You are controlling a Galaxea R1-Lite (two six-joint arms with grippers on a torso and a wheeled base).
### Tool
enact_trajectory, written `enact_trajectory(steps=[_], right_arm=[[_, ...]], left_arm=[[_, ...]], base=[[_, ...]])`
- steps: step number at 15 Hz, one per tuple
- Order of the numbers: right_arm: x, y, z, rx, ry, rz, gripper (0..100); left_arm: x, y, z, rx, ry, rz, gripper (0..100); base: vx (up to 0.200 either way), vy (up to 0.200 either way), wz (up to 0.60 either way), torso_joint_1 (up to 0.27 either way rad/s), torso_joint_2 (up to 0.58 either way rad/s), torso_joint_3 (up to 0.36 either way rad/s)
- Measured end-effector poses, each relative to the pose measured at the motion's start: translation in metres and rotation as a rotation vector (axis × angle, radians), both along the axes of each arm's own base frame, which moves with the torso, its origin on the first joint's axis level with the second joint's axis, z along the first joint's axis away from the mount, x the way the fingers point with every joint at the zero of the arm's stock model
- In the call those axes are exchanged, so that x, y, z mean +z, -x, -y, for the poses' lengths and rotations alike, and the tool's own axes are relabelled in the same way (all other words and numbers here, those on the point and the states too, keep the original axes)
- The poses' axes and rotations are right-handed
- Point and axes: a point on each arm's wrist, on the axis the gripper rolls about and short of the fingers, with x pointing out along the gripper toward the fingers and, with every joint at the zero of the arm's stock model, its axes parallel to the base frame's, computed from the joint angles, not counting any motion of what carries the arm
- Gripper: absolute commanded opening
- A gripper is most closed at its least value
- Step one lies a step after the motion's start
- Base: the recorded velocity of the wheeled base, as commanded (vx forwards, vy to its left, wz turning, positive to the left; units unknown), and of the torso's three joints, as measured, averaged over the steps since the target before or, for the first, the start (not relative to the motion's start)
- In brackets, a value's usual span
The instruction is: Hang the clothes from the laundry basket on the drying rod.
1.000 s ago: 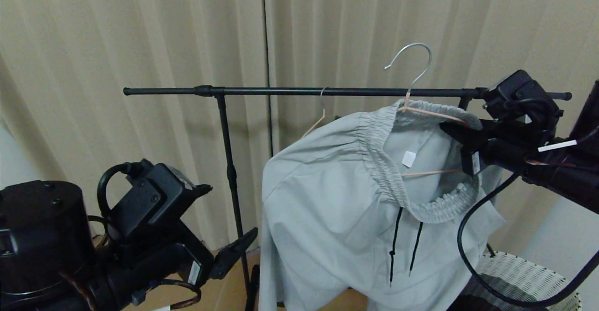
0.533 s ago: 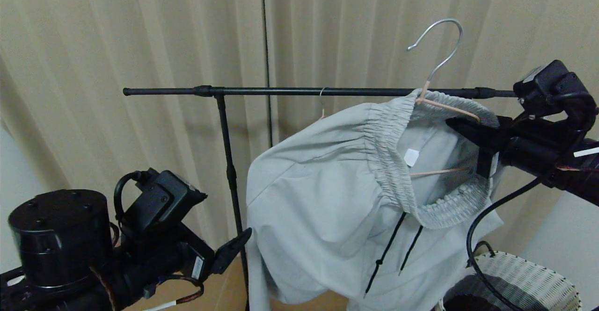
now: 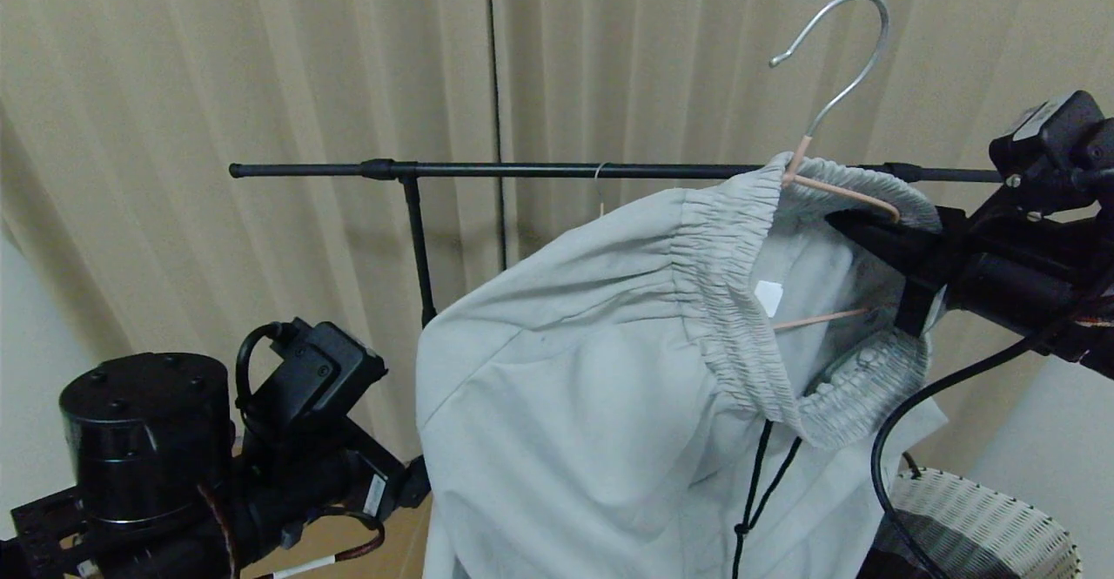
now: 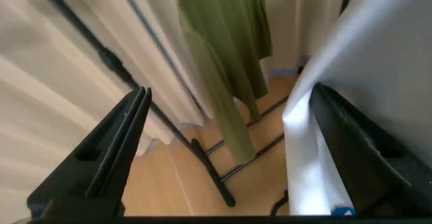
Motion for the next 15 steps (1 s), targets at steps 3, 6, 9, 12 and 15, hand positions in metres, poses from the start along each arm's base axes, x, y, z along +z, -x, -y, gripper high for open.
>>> enact_trajectory(steps=[3, 6, 9, 12, 15], right_arm=[[0.0, 0.001, -0.001, 0.002, -0.001, 0.0, 0], [0.001, 0.001, 0.0, -0.002, -0.001, 0.001, 0], [0.001, -0.001, 0.004, -0.025, -0.001, 0.004, 0], [0.002, -0.005, 0.016, -0.083, -0.002, 0.006, 0], [0.002, -0.008, 0.025, -0.123, -0.001, 0.006, 0]], left_arm=[[0.0, 0.0, 0.001, -0.005, 0.004, -0.002, 0], [-0.001, 0.001, 0.0, 0.003, 0.003, -0.003, 0], [-0.003, -0.002, -0.01, 0.045, 0.003, 0.014, 0], [-0.007, -0.006, -0.034, 0.146, -0.019, 0.058, 0], [-0.012, -0.003, -0.053, 0.223, -0.024, 0.097, 0]], base=[[0.0, 0.0, 0.0, 0.0, 0.0, 0.0], [0.0, 0.0, 0.0, 0.0, 0.0, 0.0], [0.0, 0.0, 0.0, 0.0, 0.0, 0.0], [0.0, 0.0, 0.0, 0.0, 0.0, 0.0], [0.0, 0.0, 0.0, 0.0, 0.0, 0.0]])
